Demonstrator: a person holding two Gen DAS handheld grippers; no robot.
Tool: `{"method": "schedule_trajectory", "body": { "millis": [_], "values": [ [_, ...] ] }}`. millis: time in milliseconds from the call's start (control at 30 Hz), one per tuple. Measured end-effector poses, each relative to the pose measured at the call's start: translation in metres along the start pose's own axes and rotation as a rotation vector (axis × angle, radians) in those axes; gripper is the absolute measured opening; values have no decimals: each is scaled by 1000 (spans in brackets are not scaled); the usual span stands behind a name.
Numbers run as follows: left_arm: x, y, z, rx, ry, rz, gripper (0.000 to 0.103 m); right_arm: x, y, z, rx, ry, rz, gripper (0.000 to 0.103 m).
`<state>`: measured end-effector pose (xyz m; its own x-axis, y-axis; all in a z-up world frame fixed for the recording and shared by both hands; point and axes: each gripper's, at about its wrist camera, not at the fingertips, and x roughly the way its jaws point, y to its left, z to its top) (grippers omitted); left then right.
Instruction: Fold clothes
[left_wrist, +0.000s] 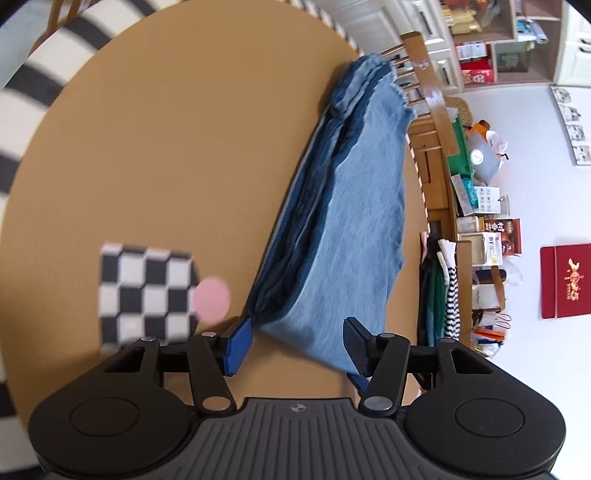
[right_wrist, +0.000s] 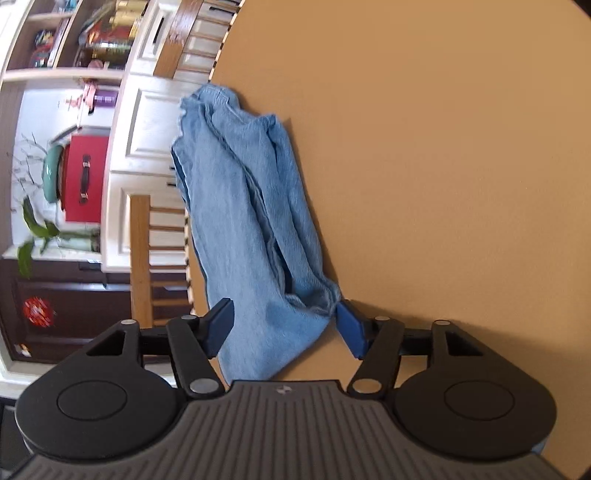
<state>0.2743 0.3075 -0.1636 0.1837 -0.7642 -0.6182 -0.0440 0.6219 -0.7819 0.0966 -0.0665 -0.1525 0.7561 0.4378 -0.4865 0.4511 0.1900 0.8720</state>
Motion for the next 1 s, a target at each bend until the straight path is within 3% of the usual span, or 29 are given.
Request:
{"method": "schedule_trajectory", "body": {
  "millis": [100, 200, 233, 333, 500, 567, 633, 1000],
  "values": [
    [0, -6, -2, 24, -15, 6, 65, 6, 5, 4, -26, -8, 3, 64],
    [-3, -7, -4, 29, -34, 21, 55, 8, 20, 2, -106, -16, -12, 60],
    [-5, -6, -4, 30, -45, 20, 46, 5, 24, 2, -119, -19, 3, 56],
    [-11, -8, -2, 40, -75, 2, 41, -2, 33, 4, -145, -23, 46, 48],
    [-9, -15, -3, 64, -92, 29, 40, 5, 37, 5, -205, -13, -68, 32],
    [-10, -14, -3, 56, -90, 43, 27, 5, 34, 4, -197, -16, -73, 23],
    [-12, -12, -3, 62, -79, 48, 23, 4, 34, 1, -210, -18, -80, 18],
    [-14, -32, 0, 151, -27, 154, 20, 1, 37, 0, -221, 18, -107, 16]
  ]
}}
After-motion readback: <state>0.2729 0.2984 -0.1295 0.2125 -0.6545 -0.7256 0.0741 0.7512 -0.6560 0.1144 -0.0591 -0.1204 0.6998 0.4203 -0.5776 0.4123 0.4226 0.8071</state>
